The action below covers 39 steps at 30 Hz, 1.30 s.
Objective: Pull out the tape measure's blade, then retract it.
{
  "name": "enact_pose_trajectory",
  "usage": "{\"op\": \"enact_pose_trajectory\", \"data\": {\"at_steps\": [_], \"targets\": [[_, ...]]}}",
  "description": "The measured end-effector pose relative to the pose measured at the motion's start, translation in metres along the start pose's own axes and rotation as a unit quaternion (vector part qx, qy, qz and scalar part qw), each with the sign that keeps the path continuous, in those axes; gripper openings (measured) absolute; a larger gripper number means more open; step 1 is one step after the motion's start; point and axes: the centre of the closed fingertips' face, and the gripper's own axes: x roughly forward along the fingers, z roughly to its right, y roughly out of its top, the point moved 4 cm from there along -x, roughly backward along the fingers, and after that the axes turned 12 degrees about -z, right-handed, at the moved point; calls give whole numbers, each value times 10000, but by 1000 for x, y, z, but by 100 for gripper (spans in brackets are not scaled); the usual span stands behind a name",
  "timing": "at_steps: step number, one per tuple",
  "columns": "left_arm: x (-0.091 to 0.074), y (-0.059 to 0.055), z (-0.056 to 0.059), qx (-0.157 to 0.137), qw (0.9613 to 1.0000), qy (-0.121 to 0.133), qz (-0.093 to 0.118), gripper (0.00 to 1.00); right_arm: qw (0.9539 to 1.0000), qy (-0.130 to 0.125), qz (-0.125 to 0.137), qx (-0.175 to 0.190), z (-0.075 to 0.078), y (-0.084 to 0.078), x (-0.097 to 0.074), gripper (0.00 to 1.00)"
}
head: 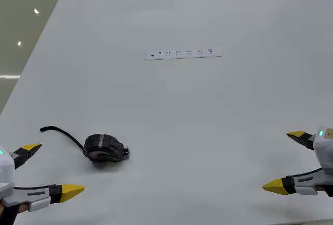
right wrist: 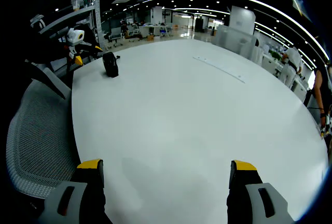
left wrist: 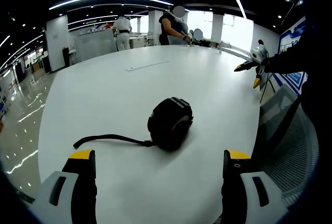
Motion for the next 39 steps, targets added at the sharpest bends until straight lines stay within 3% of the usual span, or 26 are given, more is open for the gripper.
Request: {"op": "enact_pose_trajectory", "data": {"at_steps": [12,21,32,36,39], "targets": [[1,-6,0,-39,9998,-7,-174,99,9999,-8,88,-48,-2,1,-5,99],[2,-7,3,160,9995,-32,-263,99,10000,-39,61,-11,0,-1,-5,99],[1,-1,0,244,9993,-18,-282,99,9998,12,33,-194,-2,6,-3,99],[3,2,1,315,9987,-133,-383,99,9998,54,-151,-101,-1,5,-1,99],[3,7,2,413,9983,-180,-382,99,9998,61,-71,-148,-2,10,-2,99]]}}
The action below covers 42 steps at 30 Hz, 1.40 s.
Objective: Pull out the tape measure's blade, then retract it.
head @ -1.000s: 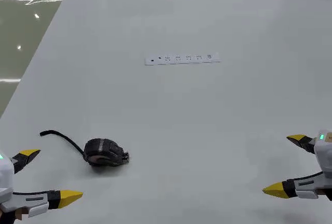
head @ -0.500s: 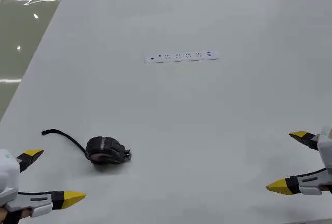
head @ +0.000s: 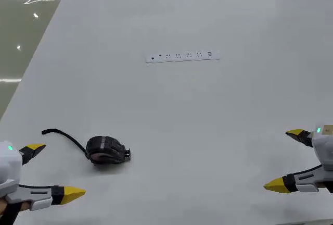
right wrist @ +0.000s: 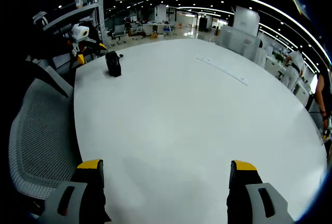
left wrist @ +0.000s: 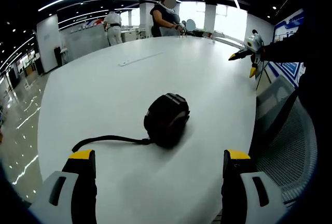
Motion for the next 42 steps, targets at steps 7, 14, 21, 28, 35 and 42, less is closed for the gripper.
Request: {"op": "enact_pose_trajectory", "data": {"at_steps": [7,14,21,28,35,42], "targets": [[2,8,-3,203,9996,-147,-119,99,9999,44,92,-58,1,15,0,99],[2,18,-9,514,9986,-106,-95,99,9998,57,105,-144,4,26,2,99],[8,29,-10,751,9965,-274,-264,99,9992,148,105,-358,2,39,7,99],[11,41,-10,1041,9933,-383,-310,99,9980,128,265,-564,0,52,9,99],[16,48,-11,1296,9902,-381,-348,99,9967,172,259,-746,-5,68,15,99],[28,53,-12,1887,9787,-451,-677,98,9954,396,365,-797,-18,89,26,99]]}}
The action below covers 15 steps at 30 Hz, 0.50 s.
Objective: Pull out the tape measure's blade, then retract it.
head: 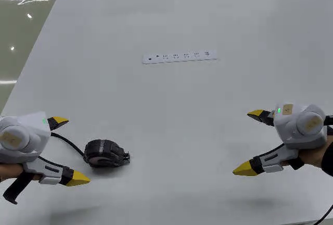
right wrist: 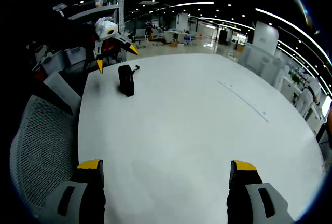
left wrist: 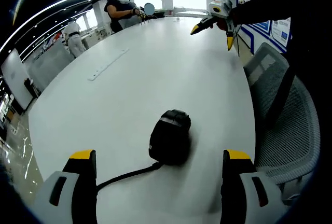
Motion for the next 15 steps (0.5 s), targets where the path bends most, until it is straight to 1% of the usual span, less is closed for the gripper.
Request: {"op": "enact_pose_trajectory", "data": {"at_steps": [2,4,6,9,11,12,13,14,15], "targets": [[2,1,-1,46,9999,-71,-62,97,10000,39,19,-2,-1,4,3,99],[4,4,0,62,9997,-213,-92,96,10000,67,41,-41,-1,8,7,99],[7,7,0,201,9993,-295,-130,96,9999,114,45,-107,-2,12,11,99],[12,14,1,147,9987,-471,-129,95,9997,172,51,-193,-2,19,20,99],[16,17,3,255,9981,-533,-182,96,9994,215,93,-262,-7,27,24,99],[18,17,4,346,9975,-565,-250,95,9993,231,103,-287,-8,30,26,99],[20,17,5,566,9959,-599,-381,95,9991,250,101,-324,-10,33,29,99],[22,17,5,670,9949,-601,-446,95,9990,260,104,-350,-10,36,31,99],[24,18,7,699,9944,-635,-469,93,9989,267,103,-375,-10,39,34,99]]}}
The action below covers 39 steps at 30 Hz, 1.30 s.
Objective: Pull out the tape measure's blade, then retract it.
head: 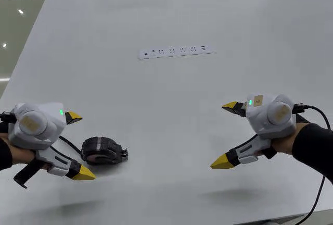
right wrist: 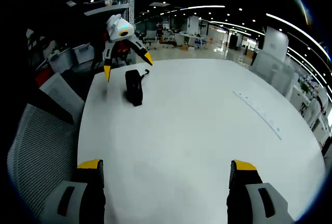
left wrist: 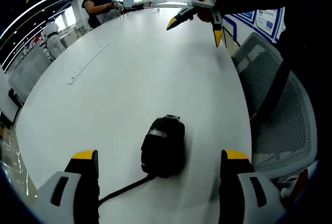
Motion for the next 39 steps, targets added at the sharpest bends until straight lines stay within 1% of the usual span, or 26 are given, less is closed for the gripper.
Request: {"op": "enact_pose_trajectory", "data": {"at_steps": [2,5,8,10,11,12,14,16,17,19,20,22,24,25,27,29,30,32,33,34,35,36,37,38,39], "targets": [[2,2,-1,45,10000,-26,2,92,10000,21,15,-33,2,4,3,99],[6,2,-1,128,9998,-90,-104,89,9999,70,68,-83,0,15,12,99],[9,1,-2,185,9996,-104,-203,86,9997,132,32,-219,-5,21,21,99],[12,1,-2,206,9992,-174,-303,78,9993,206,30,-313,-8,29,31,99],[14,3,-2,246,9991,-203,-284,74,9992,242,21,-332,-10,31,34,99],[16,5,-2,248,9990,-238,-268,72,9990,276,3,-343,-11,34,38,99],[21,5,-1,156,9989,-295,-341,71,9985,416,-64,-342,-18,39,47,99],[24,4,0,192,9983,-345,-417,69,9981,429,-96,-433,-21,44,56,99],[25,4,0,235,9982,-343,-442,66,9979,458,-101,-453,-23,47,59,99],[25,5,3,296,9974,-481,-446,62,9974,534,-114,-472,-27,53,66,99],[26,5,3,295,9972,-496,-472,60,9972,561,-115,-471,-28,57,71,99],[26,5,5,349,9964,-581,-514,51,9970,626,-99,-447,-30,64,76,99],[28,5,3,352,9964,-538,-545,44,9968,650,-91,-457,-32,72,83,99],[30,5,2,368,9966,-480,-559,43,9965,674,-87,-485,-33,76,87,99],[31,5,0,353,9966,-449,-589,40,9959,715,-43,-546,-35,82,93,99],[31,8,1,329,9968,-482,-550,40,9957,749,-33,-539,-37,88,97,99],[32,9,2,349,9966,-493,-557,38,9951,792,-4,-592,-40,92,99,99],[32,10,2,401,9964,-485,-559,37,9947,794,9,-652,-41,96,101,99],[33,10,1,404,9962,-466,-610,36,9947,803,35,-635,-41,99,102,99],[33,9,-1,388,9964,-396,-639,33,9947,810,53,-629,-41,101,103,99],[34,9,-1,339,9962,-405,-686,33,9947,812,40,-633,-42,103,105,99],[35,10,0,415,9959,-403,-697,33,9943,825,-62,-676,-42,103,107,99],[35,9,-1,575,9949,-332,-754,32,9940,819,-97,-717,-42,105,109,99],[36,8,0,658,9942,-276,-801,32,9942,797,-28,-716,-41,111,110,99],[36,9,1,567,9948,-298,-798,32,9944,802,17,-682,-40,114,111,99]]}}
